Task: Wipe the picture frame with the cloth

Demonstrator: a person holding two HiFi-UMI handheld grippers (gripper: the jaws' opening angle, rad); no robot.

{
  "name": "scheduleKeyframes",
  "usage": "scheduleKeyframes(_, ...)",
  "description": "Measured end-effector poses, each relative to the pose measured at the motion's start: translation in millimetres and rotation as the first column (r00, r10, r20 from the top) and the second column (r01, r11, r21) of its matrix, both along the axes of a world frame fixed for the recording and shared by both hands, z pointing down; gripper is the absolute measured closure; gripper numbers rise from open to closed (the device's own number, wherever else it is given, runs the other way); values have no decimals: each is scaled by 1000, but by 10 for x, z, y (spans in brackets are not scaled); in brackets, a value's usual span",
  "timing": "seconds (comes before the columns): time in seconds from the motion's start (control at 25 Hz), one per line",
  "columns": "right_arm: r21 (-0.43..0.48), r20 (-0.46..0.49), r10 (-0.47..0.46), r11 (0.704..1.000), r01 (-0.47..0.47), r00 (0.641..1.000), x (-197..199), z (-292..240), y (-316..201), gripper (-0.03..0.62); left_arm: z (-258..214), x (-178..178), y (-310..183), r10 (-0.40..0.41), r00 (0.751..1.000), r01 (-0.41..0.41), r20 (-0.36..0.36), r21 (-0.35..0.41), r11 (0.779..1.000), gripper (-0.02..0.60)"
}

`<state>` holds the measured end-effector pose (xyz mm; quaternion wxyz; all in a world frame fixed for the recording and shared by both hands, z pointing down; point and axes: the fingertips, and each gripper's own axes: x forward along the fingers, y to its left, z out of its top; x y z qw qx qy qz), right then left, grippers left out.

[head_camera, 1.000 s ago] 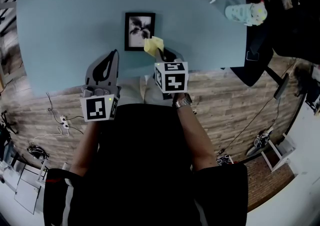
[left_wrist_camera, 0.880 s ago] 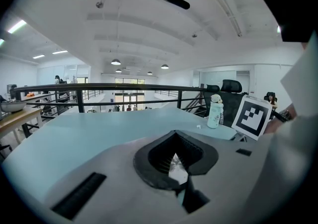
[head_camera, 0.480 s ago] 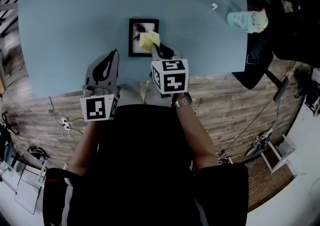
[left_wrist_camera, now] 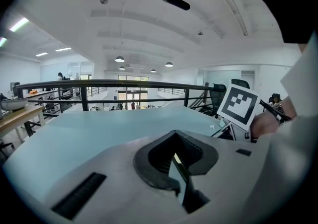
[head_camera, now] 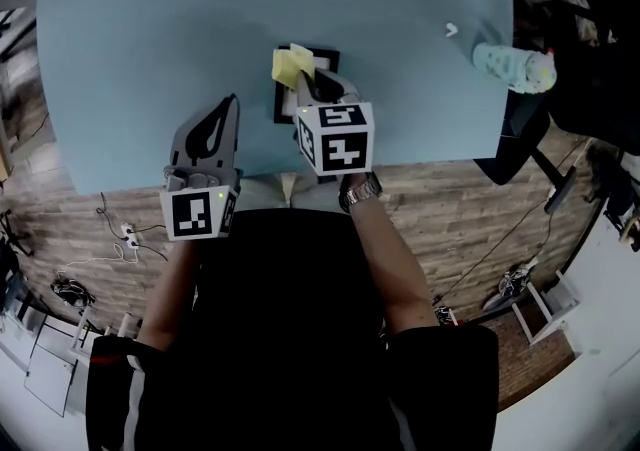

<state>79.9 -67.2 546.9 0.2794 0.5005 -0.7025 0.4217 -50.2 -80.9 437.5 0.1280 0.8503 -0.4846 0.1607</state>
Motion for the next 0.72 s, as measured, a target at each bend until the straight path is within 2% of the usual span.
scheduleKeyframes(0.36, -42, -6, 2, 999, -2, 1000, -113, 169, -78, 558, 56, -157, -93, -21, 1000, 21, 1, -10, 1000, 581)
scheduleKeyframes(0.72, -65, 2, -5, 998, 5, 1000, -129, 208, 128, 558, 66, -134, 6, -21, 1000, 21, 3, -9, 1000, 581)
